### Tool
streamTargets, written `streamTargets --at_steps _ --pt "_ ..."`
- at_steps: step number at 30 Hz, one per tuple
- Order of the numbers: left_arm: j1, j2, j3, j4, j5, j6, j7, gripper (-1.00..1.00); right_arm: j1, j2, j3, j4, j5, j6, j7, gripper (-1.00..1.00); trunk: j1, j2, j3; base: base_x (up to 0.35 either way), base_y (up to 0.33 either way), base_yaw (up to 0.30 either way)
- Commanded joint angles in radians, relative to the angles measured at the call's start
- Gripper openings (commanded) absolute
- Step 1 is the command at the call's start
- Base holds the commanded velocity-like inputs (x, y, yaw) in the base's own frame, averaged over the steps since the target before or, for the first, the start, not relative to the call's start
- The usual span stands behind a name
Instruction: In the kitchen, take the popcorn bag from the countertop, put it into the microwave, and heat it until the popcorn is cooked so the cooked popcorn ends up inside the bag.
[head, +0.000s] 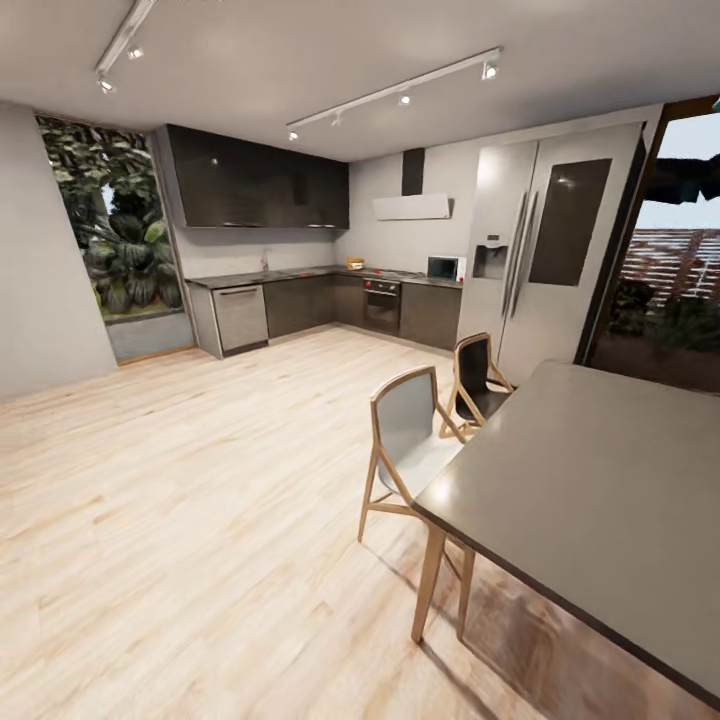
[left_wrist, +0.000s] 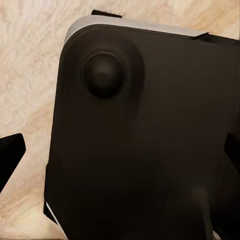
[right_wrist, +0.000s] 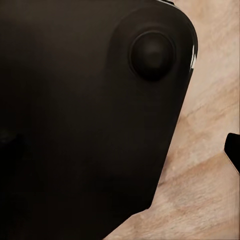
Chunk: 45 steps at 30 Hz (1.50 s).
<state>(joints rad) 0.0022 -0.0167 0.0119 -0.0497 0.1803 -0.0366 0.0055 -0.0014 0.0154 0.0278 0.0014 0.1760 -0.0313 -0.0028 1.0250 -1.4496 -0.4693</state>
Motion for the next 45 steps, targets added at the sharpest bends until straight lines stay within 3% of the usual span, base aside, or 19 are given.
streamTargets --at_steps 1,20,31,45 --pt "0.0 0.0 0.001 -0.001 0.012 -0.002 0.001 1.0 0.0 0.0 0.002 0.0 0.005 -0.002 0.0 1.0 0.0 0.0 -0.001 0.0 0.0 0.283" --pt "0.0 0.002 0.0 -0.001 0.023 -0.001 0.002 1.0 0.0 0.001 0.001 0.0 0.002 -0.004 -0.002 1.0 0.0 0.0 -0.001 0.0 0.0 0.284" --pt "0.0 0.002 0.0 -0.001 0.064 -0.001 0.002 1.0 0.0 0.001 0.001 0.002 -0.001 -0.03 -0.002 1.0 0.0 0.0 -0.001 0.0 0.0 0.296" --pt "0.0 0.003 0.0 -0.001 0.066 0.0 0.002 1.0 0.0 0.001 0.001 0.004 0.0 -0.03 -0.002 1.0 0.0 0.0 -0.001 0.0 0.0 0.3"
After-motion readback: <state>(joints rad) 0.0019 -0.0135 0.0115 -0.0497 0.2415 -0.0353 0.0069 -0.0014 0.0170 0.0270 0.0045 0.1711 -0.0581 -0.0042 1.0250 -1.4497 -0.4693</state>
